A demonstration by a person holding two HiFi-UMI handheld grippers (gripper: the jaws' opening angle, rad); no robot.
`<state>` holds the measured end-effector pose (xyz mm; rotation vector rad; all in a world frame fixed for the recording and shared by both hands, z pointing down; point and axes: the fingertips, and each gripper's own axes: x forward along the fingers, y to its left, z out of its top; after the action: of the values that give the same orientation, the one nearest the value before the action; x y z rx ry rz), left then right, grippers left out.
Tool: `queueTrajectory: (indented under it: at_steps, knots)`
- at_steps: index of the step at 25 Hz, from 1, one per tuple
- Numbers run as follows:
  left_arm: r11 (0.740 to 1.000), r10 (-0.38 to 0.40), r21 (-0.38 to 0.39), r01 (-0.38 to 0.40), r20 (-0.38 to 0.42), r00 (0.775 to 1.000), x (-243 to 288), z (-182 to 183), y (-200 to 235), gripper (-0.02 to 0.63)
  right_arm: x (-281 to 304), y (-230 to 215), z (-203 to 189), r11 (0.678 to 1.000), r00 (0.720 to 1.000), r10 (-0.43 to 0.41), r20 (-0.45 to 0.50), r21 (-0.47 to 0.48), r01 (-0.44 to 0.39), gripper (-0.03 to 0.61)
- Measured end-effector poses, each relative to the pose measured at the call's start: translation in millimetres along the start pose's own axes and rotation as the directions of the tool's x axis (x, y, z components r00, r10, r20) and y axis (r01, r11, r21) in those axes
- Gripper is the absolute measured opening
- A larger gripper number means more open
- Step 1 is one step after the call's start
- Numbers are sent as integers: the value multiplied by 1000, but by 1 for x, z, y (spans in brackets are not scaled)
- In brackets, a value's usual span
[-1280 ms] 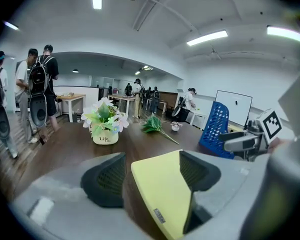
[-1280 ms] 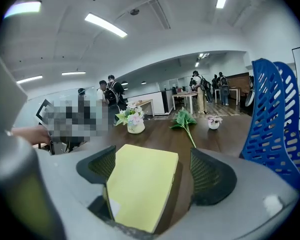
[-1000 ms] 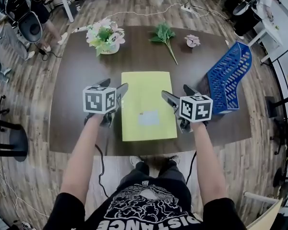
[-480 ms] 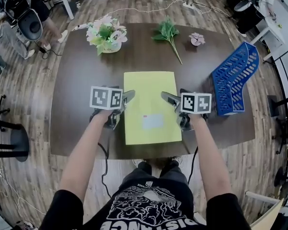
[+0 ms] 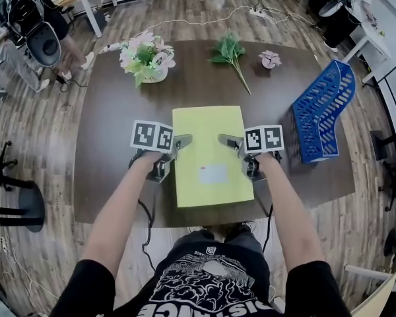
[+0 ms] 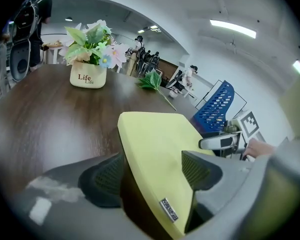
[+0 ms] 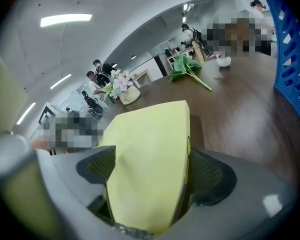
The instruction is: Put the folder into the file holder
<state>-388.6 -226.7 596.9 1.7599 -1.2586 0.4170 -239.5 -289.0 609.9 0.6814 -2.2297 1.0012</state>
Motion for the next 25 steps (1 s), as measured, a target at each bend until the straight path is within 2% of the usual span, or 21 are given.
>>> queueTrajectory:
  at_steps: [11, 17, 20, 25]
  knots:
    - [999, -31, -35, 29, -57, 998, 19, -5, 1, 370, 9, -8, -3, 998, 996, -66, -64, -21, 65, 458]
    - [999, -10, -34, 8, -78, 997, 19, -5, 3, 368, 9, -5, -3, 995, 995, -93, -37, -29, 92, 446]
    - [1000, -4, -22, 3, -61, 998, 14, -1, -1, 368, 3, -3, 0, 995, 995, -94, -17, -39, 93, 445]
    - [999, 6, 33, -7, 23, 1000, 1, 23, -16, 368, -18, 5, 25, 988, 992, -109, 58, -102, 114, 443]
